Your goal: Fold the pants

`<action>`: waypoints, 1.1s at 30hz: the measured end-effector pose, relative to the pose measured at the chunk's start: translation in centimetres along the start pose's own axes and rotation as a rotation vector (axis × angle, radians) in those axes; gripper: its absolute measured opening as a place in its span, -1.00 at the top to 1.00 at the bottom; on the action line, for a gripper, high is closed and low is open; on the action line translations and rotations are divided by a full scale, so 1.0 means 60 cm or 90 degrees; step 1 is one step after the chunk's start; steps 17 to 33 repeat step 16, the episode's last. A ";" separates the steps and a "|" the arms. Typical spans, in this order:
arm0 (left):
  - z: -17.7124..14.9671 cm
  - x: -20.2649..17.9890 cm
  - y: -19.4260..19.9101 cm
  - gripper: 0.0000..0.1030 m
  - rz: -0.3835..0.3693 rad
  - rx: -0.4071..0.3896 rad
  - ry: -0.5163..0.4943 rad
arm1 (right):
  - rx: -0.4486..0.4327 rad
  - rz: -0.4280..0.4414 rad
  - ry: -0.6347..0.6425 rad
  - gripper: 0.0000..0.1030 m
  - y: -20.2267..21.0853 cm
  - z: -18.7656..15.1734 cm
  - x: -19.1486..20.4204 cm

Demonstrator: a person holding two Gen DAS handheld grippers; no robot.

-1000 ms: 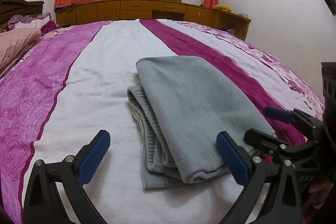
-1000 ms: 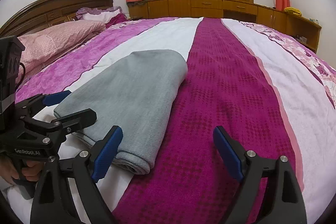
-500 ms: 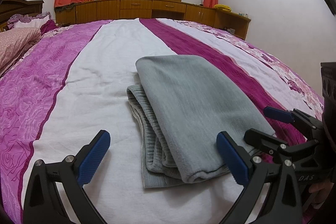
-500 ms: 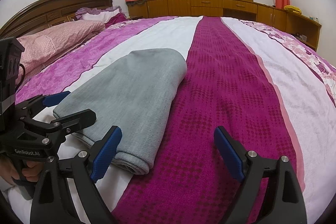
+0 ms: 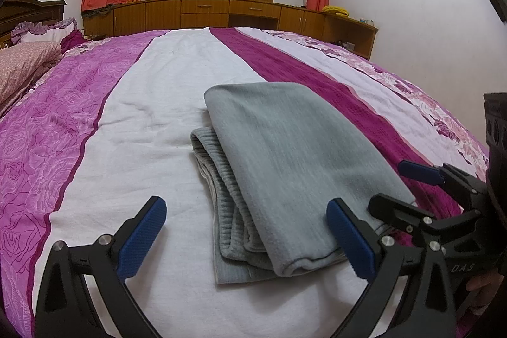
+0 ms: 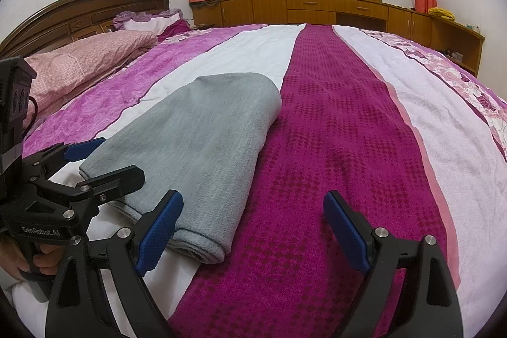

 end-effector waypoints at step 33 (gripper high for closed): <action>-0.009 -0.005 -0.001 -1.00 0.000 0.005 -0.004 | 0.001 -0.001 -0.001 -0.69 -0.001 -0.001 -0.002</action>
Point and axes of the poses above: each gripper's, at about its wrist camera, not at the fingertips, and y roughly against the way its jaws point, x to its left, z to its top, the point moved 4 cm from there along -y, roughly the way its jaws point, and after that the axes turned 13 degrees about -x, right-handed, at the moved point
